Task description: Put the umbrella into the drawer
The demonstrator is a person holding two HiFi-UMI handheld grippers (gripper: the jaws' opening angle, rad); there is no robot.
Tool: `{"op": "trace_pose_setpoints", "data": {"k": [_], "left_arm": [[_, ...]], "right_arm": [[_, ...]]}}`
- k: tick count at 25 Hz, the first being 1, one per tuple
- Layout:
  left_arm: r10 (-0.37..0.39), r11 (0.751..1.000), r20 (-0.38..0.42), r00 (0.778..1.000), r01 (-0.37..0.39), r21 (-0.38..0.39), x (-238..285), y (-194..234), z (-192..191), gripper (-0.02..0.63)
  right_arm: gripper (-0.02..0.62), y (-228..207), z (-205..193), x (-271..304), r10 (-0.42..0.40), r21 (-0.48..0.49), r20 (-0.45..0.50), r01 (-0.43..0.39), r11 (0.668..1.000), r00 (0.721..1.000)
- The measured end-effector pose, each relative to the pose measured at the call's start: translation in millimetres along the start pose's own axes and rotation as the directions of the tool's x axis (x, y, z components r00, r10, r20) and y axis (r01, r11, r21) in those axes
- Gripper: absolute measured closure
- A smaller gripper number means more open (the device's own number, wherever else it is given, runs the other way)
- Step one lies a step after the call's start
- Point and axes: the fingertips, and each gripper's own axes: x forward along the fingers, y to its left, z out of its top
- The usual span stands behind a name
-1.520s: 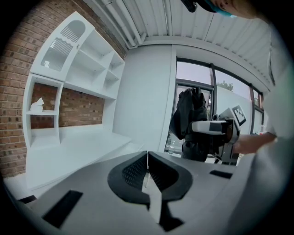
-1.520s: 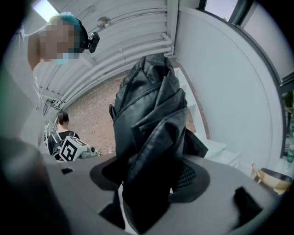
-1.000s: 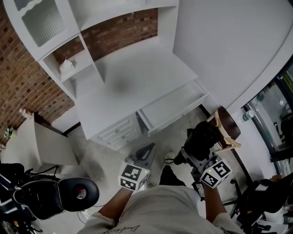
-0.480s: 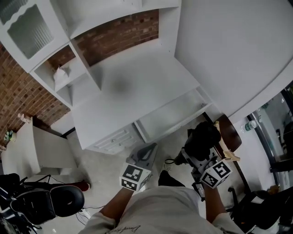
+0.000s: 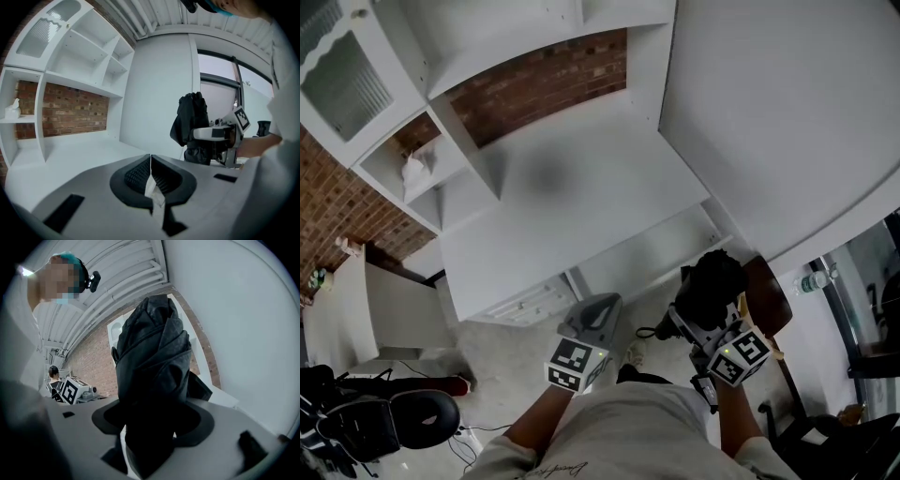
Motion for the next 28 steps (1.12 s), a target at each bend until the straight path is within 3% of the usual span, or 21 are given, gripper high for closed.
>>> {"op": "trace_pose_setpoints", "data": {"k": [12,28], "left_arm": [[0.072,0.997,0.033,0.997,-0.072,-0.006,46.1,6.6,23.7,0.589],[0.104,0.995,0.001,0.995,-0.104,0.010,48.9,2.6,21.2,0.589]], "right_arm": [[0.321,-47.8,18.0,18.3,0.085,-0.023,-0.010,-0.086,0.996,0.996],[0.321,-57.4,8.8,13.2,0.121,-0.009,-0.026,-0.121,0.993,0.992]]}}
